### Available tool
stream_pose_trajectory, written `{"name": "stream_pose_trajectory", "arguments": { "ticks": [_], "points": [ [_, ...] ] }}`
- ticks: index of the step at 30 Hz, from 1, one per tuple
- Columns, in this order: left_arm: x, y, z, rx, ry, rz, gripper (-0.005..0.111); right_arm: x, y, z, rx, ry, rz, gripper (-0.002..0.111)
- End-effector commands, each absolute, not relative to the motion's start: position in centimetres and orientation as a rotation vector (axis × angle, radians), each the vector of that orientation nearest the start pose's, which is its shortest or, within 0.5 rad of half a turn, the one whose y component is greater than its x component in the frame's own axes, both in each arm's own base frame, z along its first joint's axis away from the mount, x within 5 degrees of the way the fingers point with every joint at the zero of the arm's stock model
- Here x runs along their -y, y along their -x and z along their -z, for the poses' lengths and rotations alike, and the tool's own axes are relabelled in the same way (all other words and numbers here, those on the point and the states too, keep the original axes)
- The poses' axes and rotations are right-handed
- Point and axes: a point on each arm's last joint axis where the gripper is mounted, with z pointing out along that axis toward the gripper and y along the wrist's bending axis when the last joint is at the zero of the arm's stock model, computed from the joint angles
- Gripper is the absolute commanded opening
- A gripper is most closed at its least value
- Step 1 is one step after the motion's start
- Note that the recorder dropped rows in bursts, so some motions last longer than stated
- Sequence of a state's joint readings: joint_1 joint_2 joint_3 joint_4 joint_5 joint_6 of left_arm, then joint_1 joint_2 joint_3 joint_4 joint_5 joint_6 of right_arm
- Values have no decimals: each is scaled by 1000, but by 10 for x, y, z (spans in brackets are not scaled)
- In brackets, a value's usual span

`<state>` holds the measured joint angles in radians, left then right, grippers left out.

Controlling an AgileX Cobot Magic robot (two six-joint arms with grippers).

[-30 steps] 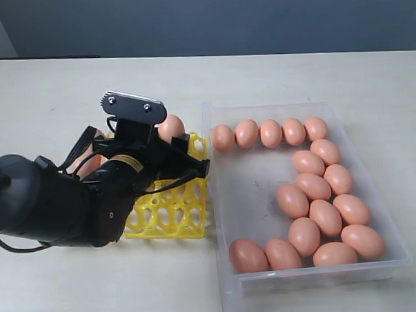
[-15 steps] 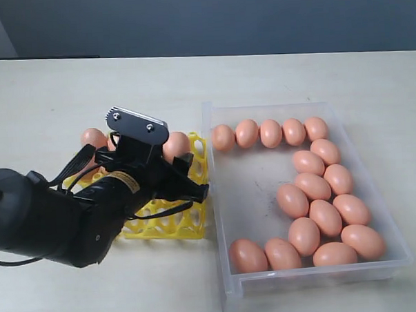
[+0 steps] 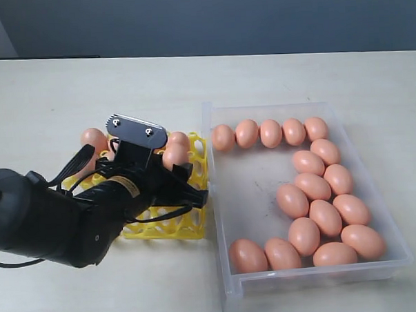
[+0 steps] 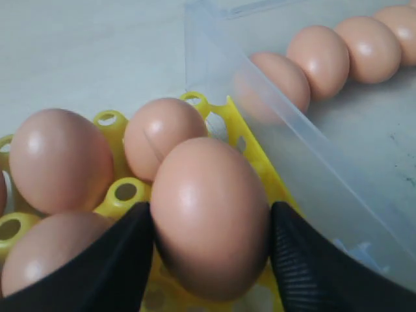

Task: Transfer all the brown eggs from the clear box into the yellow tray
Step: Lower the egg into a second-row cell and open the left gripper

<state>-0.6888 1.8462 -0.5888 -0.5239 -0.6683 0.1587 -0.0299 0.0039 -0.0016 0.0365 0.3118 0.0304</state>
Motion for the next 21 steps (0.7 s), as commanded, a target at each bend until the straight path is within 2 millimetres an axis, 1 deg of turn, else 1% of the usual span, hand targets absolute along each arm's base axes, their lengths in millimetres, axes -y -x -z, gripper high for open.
{"name": "stream_pose_trajectory", "arguments": {
  "ticks": [1,2,3,5,11,13,21],
  "points": [
    [171,-251,-113,-2124,-257,237,27,1,-54,-186,-1787,-72,-31,-1],
    [171,-251,-113,-2124,-257,237,36,1,-54,-186,-1787,-72,-31,-1],
    [171,-251,-113,-2129,-255,237,50,1,-54,-186,-1787,-72,-31,-1],
    [170,-251,-112,-2142,-215,231,66,1,-54,-186,-1787,-72,-31,-1],
    [169,-251,-112,-2149,-216,228,68,1,-54,-186,-1787,-72,-31,-1],
    [169,-251,-115,-2133,-211,232,68,1,-54,-186,-1787,-72,-31,-1],
    [169,-252,-139,-2051,-218,251,68,1,-54,-186,-1787,-72,-31,-1]
  ]
}}
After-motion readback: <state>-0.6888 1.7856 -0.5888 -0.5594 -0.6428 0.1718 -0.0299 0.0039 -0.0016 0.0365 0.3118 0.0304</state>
